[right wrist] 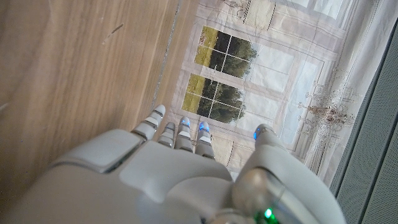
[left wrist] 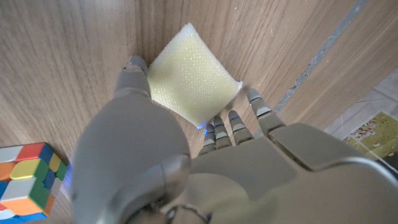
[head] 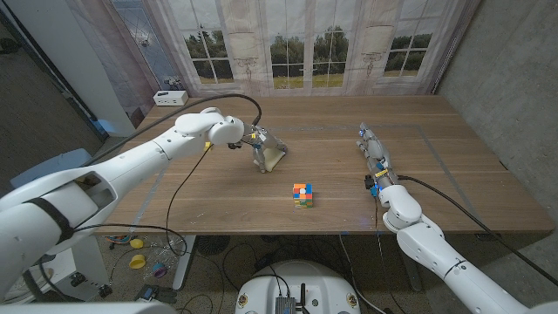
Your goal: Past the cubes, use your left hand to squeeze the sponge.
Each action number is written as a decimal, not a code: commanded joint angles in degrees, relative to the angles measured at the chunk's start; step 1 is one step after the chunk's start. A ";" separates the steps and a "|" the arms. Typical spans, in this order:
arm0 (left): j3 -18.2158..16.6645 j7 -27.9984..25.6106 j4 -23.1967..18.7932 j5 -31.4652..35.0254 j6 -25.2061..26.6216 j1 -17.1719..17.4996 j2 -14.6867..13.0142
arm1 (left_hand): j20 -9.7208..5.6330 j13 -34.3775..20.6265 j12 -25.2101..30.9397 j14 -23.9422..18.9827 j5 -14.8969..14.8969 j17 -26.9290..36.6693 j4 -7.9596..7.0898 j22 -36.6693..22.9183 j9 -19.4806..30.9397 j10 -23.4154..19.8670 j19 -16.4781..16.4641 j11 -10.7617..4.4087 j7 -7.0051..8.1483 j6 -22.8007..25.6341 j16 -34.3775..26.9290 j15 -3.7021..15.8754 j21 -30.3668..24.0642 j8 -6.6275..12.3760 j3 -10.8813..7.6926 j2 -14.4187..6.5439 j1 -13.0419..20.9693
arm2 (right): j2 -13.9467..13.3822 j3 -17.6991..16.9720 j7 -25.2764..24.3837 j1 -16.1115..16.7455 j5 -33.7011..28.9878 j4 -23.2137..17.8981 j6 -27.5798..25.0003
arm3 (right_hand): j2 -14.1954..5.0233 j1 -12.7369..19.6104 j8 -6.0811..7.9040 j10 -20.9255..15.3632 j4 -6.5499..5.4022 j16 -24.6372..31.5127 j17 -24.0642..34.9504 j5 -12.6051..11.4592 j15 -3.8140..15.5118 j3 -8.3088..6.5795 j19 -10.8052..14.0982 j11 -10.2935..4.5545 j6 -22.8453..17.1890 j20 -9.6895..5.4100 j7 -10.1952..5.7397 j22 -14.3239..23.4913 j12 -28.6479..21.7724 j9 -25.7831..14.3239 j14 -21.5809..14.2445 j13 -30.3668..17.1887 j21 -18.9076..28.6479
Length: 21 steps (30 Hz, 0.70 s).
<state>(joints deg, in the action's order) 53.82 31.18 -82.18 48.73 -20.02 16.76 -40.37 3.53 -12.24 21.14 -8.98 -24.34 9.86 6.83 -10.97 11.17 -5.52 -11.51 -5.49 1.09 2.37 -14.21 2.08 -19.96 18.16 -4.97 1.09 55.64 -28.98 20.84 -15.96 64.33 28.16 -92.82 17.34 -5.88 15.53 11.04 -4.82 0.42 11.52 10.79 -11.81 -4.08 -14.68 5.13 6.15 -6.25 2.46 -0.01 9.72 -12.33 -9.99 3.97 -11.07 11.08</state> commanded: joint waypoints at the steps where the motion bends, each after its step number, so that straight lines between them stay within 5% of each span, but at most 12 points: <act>1: 1.60 0.12 2.17 -0.50 -0.96 -0.91 0.69 | -0.69 0.26 1.99 -8.88 -0.25 0.11 -0.09 -0.28 0.08 -9.82 -2.92 -2.39 2.83 9.16 -0.83 7.12 -0.86 1.89 1.08 -0.92 2.38 | 0.62 0.29 -0.37 -0.48 0.20 0.80 -0.03 | 0.00 -0.30 -0.03 -0.40 0.00 0.10 0.18 0.21 0.10 -0.05 0.63 0.22 -0.54 0.01 -0.14 0.24 0.03 -0.26 -0.44 -0.08 0.36; 9: 1.51 -3.79 2.15 0.63 -1.20 -0.27 -0.15 | -3.36 0.67 2.87 -19.00 1.51 0.18 0.23 -0.52 -0.17 -18.72 -7.43 -4.40 4.63 18.11 -1.56 9.76 -2.54 3.14 0.92 -2.49 5.02 | 0.72 0.50 -1.08 -0.46 -0.15 0.68 -0.54 | -0.17 -0.53 -0.05 -0.57 -0.19 0.18 0.24 0.22 0.02 -0.01 0.77 0.42 -0.65 0.03 -0.14 0.24 0.04 -0.26 -0.67 -0.08 0.39; 13: 0.83 -7.70 1.62 1.35 -0.78 0.99 -0.94 | -4.16 0.80 2.64 -23.88 3.24 0.37 0.27 -0.86 -0.29 -21.78 -11.54 -4.15 4.08 21.14 -2.08 9.95 -4.53 3.27 0.06 -4.29 6.06 | 0.77 0.56 -1.35 -0.39 -0.29 0.53 -0.62 | -0.21 -0.58 -0.06 -0.64 -0.22 0.17 0.25 0.22 0.04 0.00 0.81 0.47 -0.68 0.07 -0.09 0.24 0.03 -0.26 -0.70 -0.08 0.39; 21: -1.37 -10.16 -3.62 4.59 5.11 3.49 -3.17 | -3.54 0.83 1.71 -28.36 5.69 0.24 1.09 -1.53 -0.30 -23.96 -14.41 -3.08 2.70 23.39 -1.77 10.19 -6.73 2.87 -2.17 -7.28 8.73 | 0.75 0.64 -1.36 -0.54 -0.68 0.37 -0.30 | -0.27 -0.63 -0.08 -0.67 -0.26 0.17 0.25 0.21 -0.02 0.00 0.84 0.34 -0.76 0.13 -0.13 0.24 0.09 -0.27 -0.83 -0.08 0.37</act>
<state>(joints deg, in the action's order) 54.57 25.38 -81.38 49.99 -20.29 17.44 -41.19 -0.18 -11.34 23.05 -35.78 -19.39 10.17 7.66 -12.14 10.64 -27.76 -24.70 -8.32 4.35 24.95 -15.99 3.40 -25.73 21.07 -4.89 -1.15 59.69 -28.35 21.32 -17.02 63.96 28.00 -92.27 16.87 -6.19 15.24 11.04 -5.12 0.42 11.52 10.78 -11.81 -3.90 -14.68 5.33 6.45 -6.56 2.67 -0.32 9.72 -12.33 -9.99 3.35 -11.06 11.08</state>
